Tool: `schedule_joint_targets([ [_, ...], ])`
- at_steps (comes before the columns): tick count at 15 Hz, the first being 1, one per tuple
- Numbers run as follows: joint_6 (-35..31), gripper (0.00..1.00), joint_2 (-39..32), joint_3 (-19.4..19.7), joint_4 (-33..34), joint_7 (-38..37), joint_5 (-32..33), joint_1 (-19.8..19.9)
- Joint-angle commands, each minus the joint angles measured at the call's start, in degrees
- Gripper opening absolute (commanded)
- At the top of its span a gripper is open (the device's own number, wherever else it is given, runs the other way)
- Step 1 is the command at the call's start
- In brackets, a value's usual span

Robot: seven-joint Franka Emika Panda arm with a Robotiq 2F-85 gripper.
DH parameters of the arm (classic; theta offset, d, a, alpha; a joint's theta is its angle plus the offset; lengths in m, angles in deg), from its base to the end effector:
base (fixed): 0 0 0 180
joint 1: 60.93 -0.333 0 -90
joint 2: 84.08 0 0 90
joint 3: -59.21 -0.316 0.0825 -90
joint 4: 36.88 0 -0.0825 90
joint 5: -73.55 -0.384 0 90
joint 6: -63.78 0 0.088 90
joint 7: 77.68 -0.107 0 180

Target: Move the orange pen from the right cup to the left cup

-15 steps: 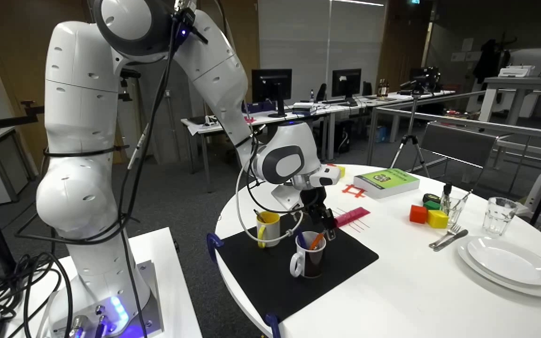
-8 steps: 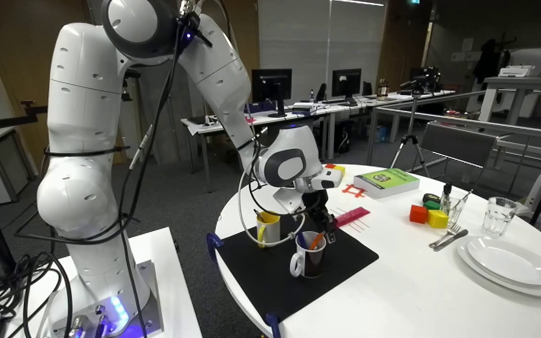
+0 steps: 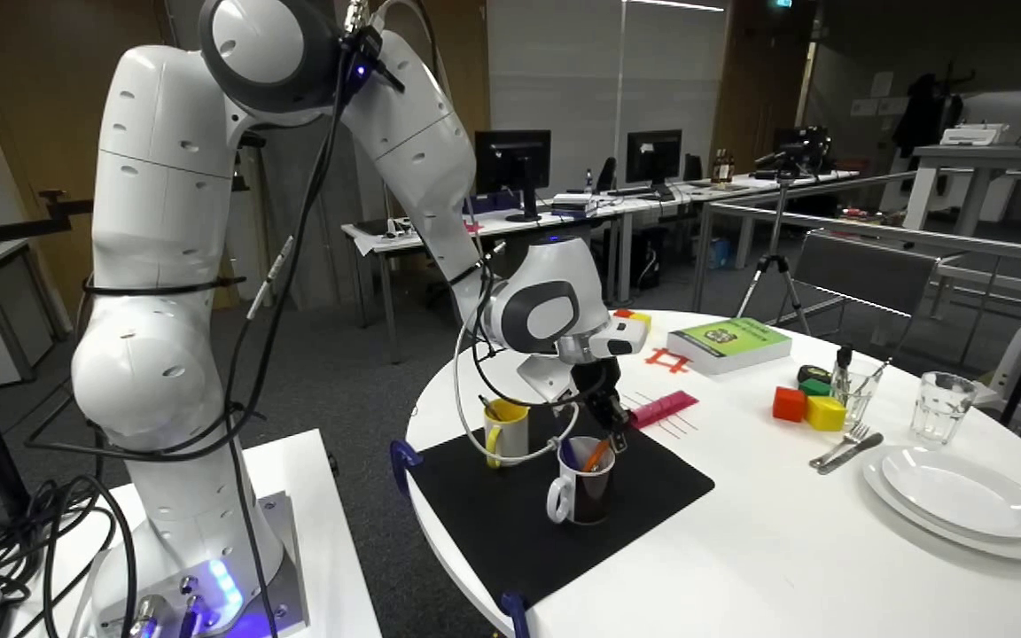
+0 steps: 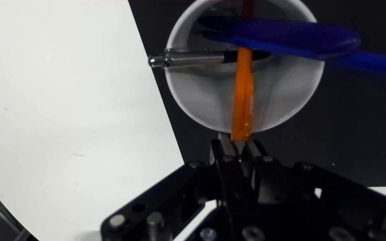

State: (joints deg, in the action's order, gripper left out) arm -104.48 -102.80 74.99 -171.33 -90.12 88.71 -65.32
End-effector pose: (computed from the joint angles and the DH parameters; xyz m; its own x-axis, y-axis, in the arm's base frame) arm 0.5308 -0.0918 0.2241 0.9561 -0.1117 0.2710 -0.1564 -0.9763 0.1496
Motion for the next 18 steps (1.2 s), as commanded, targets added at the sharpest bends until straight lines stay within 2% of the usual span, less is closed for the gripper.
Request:
schedule_joint_targets([
  [1,-1.45,0.02,-0.53,1.8,0.5,-0.84,1.67,-1.6],
  [8,-1.51,0.02,1.45,2.45,-0.55,-1.04,2.33,-2.57],
  [13,-4.07,0.02,4.86,5.6,-2.17,-2.18,5.5,-5.34],
  [18,-2.92,0.02,8.53,8.13,-3.39,-2.73,8.57,-8.03],
])
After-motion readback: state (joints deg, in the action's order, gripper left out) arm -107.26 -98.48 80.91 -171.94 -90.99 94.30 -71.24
